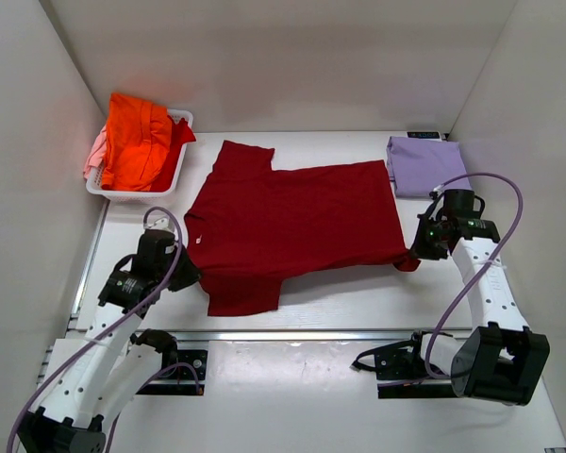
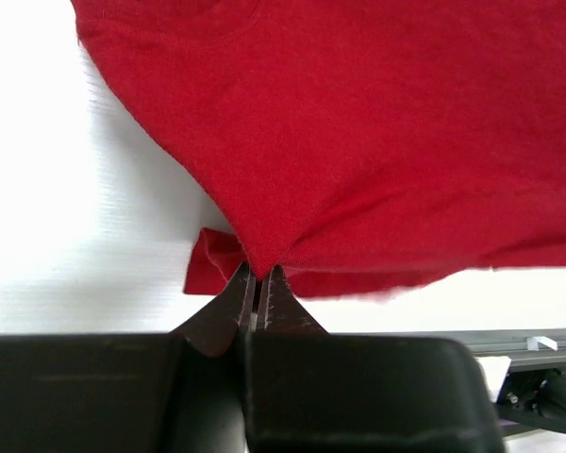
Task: Fold and stack the t-shirts
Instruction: Flatten out the tshirt
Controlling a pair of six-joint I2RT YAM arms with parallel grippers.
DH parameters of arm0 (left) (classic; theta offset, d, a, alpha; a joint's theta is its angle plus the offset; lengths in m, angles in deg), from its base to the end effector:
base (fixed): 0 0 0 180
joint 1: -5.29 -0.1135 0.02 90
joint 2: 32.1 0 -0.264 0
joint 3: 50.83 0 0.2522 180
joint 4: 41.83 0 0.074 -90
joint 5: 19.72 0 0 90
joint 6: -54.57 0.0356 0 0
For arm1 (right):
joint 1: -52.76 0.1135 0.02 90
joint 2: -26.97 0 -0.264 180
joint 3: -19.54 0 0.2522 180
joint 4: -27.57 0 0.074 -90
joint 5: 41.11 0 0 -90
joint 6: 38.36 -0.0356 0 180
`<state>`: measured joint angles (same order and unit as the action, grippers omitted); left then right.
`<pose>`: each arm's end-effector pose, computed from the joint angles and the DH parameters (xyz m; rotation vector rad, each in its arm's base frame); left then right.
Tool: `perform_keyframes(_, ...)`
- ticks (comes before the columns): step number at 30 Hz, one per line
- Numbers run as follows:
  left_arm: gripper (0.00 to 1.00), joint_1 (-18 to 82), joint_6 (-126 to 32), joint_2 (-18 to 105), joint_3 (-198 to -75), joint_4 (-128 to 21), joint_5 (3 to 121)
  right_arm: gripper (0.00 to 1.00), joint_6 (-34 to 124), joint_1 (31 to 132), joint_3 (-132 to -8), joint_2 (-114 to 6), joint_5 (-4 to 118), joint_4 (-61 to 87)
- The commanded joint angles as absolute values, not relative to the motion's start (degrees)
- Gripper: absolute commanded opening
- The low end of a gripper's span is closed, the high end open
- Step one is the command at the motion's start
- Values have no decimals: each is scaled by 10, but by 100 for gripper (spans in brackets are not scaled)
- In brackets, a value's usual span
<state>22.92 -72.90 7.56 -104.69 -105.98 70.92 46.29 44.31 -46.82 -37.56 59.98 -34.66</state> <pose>0.1257 -0.0395 0.2600 -0.4333 2.4484 -0.4068 0.2110 -0.0244 0.2652 0.2472 2.6002 0.2347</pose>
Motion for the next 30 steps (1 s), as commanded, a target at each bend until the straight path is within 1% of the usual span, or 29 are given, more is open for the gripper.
perform_keyframes(1,0,223,-715,75,-1036,-1058,705,0,472,453,-463,-379,577,-351)
perform_keyframes(6,0,211,-719,82,-1000,-1038,694,0,470,463,-438,-397,587,-344)
perform_keyframes(11,0,203,-716,114,-1005,-1009,697,0,472,461,-455,-439,588,-331)
perform_keyframes(21,0,168,-708,257,-1063,-922,702,0,489,483,-589,-574,588,-287)
perform_keyframes(22,0,163,-702,276,-1066,-915,702,0,496,487,-598,-601,587,-283)
perform_keyframes(30,0,137,-686,366,-1106,-874,702,0,550,501,-656,-693,593,-261)
